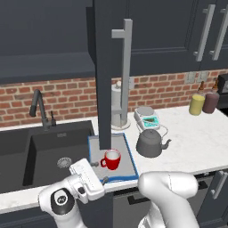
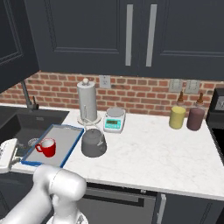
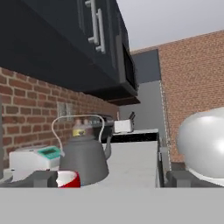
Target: Pick the kettle from the counter and place it on the tray. Then pick the mug from the cabinet and place it on the tray. Then close the cabinet doors.
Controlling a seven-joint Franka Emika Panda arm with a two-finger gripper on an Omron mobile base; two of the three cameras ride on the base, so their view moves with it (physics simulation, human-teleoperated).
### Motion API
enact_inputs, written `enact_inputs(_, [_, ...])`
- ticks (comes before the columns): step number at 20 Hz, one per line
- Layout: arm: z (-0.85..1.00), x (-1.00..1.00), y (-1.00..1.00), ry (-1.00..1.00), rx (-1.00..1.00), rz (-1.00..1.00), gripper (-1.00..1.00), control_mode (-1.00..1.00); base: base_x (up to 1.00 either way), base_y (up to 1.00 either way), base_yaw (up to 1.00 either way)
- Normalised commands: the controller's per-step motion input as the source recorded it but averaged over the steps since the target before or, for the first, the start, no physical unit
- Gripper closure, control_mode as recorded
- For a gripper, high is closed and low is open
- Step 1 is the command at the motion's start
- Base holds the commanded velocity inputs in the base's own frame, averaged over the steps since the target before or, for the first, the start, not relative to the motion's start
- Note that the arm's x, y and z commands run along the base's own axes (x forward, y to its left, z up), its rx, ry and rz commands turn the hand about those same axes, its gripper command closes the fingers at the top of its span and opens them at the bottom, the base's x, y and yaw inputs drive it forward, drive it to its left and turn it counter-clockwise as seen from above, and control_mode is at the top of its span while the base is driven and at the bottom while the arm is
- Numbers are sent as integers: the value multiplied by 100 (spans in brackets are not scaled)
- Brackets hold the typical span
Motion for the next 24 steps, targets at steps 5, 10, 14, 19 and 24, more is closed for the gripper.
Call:
enact_inputs(5, [71,-61,2,-10,0,0,-100,-100,0,0,0])
enact_inputs(10, [45,-56,-33,-11,0,0,-100,-100,0,0,0])
enact_inputs(14, [29,-37,-63,-12,4,-2,-100,-100,0,0,0])
enact_inputs(19, [27,-13,-70,-11,7,-3,-100,-100,0,0,0])
enact_inputs(24, [42,0,-68,-10,10,-3,-100,-100,0,0,0])
